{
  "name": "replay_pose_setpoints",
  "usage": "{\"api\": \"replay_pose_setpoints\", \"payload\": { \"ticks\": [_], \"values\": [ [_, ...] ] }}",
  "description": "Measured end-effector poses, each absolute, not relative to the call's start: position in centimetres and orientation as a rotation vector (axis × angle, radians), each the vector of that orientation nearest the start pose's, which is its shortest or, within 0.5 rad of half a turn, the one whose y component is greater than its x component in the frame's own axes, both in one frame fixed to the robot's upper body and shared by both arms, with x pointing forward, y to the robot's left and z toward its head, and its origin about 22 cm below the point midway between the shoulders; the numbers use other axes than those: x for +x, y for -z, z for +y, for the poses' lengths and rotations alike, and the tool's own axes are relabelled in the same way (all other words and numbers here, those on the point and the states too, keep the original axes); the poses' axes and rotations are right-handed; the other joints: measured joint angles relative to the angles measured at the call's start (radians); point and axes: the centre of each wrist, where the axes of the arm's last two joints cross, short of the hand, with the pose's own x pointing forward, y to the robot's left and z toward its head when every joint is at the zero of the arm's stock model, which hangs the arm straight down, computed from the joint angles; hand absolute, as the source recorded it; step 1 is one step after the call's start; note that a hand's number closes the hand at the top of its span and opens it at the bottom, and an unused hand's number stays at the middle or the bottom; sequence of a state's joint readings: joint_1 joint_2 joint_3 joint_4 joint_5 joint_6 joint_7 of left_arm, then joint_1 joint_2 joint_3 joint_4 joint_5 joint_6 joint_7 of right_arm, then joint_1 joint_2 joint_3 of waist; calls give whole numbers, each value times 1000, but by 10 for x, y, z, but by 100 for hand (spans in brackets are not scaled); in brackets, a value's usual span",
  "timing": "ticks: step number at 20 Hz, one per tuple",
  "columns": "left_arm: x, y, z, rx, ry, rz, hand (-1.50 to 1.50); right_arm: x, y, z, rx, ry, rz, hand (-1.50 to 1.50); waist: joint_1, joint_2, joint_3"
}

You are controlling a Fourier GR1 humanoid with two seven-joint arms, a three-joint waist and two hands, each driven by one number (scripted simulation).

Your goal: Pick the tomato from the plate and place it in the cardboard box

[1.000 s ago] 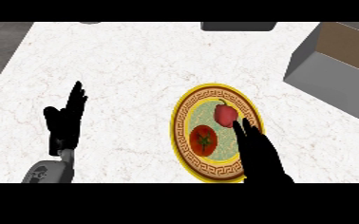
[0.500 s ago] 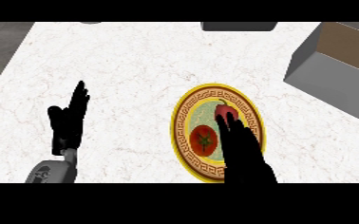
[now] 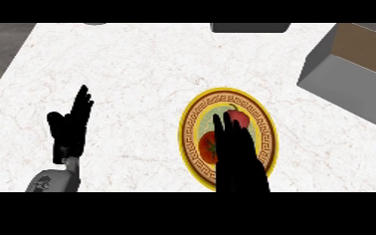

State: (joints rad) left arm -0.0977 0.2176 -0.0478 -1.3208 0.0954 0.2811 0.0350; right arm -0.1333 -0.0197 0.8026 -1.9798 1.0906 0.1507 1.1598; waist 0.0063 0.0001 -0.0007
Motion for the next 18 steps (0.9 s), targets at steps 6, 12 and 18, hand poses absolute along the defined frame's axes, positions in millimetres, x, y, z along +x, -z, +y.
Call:
{"api": "replay_pose_setpoints", "payload": {
  "ticks": [6, 12, 18],
  "values": [
    [262, 28, 281, 307, -62, -1384, 0, 176, -114, -62, -826, -826, -1179, -150, -1, 0, 0],
    [260, 29, 279, 299, -55, -1377, 0, 193, -106, -63, -844, -826, -1133, -150, -1, 0, 0],
    [258, 29, 277, 303, -63, -1384, 0, 202, -96, -61, -860, -847, -1095, -150, -1, -1, 0]
  ]
}}
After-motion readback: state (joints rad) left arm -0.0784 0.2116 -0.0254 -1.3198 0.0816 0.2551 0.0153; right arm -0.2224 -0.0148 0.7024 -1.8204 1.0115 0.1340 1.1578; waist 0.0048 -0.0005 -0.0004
